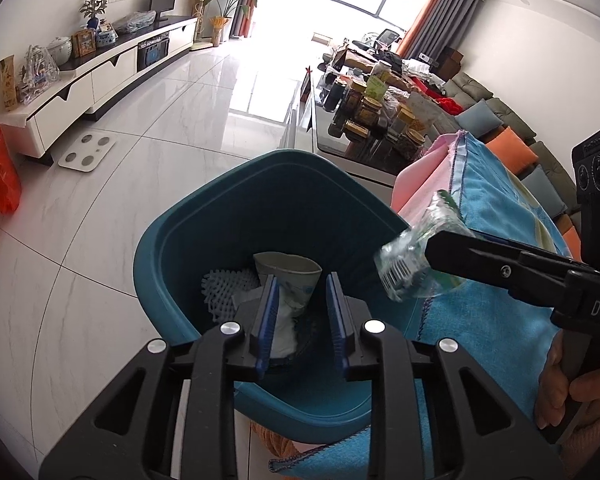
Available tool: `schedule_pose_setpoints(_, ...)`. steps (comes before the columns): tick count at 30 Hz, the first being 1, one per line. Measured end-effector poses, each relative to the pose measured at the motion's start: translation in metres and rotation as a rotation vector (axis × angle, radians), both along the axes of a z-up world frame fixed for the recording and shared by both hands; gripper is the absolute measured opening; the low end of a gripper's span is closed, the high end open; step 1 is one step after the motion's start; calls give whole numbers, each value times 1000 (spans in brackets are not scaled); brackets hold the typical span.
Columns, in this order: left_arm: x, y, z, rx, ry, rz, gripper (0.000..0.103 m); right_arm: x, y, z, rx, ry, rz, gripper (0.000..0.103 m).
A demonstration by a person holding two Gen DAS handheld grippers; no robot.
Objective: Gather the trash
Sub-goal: 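Open the left tool over the teal bin while the right tool releases the bag, then return to the table and grasp the white foam net with the right tool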
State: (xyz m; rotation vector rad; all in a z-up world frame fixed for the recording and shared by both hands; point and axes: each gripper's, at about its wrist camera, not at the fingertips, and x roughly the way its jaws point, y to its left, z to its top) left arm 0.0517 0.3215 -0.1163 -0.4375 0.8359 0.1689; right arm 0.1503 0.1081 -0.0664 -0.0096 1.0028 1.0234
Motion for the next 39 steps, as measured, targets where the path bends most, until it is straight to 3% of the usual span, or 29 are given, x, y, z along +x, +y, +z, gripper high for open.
schedule_pose_setpoints(10,-13,-2,10,20,-37,11,36,4,-14,1,26,17,-19,52)
schedule_pose_setpoints(19,-32,-30,41,60,-135,-45,51,-4,-62,19,98,-15,-57,56)
schedule_pose_setpoints(30,-27,-137,71,52,-248,-325,58,-37,-182,52,158,-145,-220,58)
schedule_pose_setpoints(39,-6,-235,66,40,-239,-552,58,-79,-308,60,105,-266,-503,58)
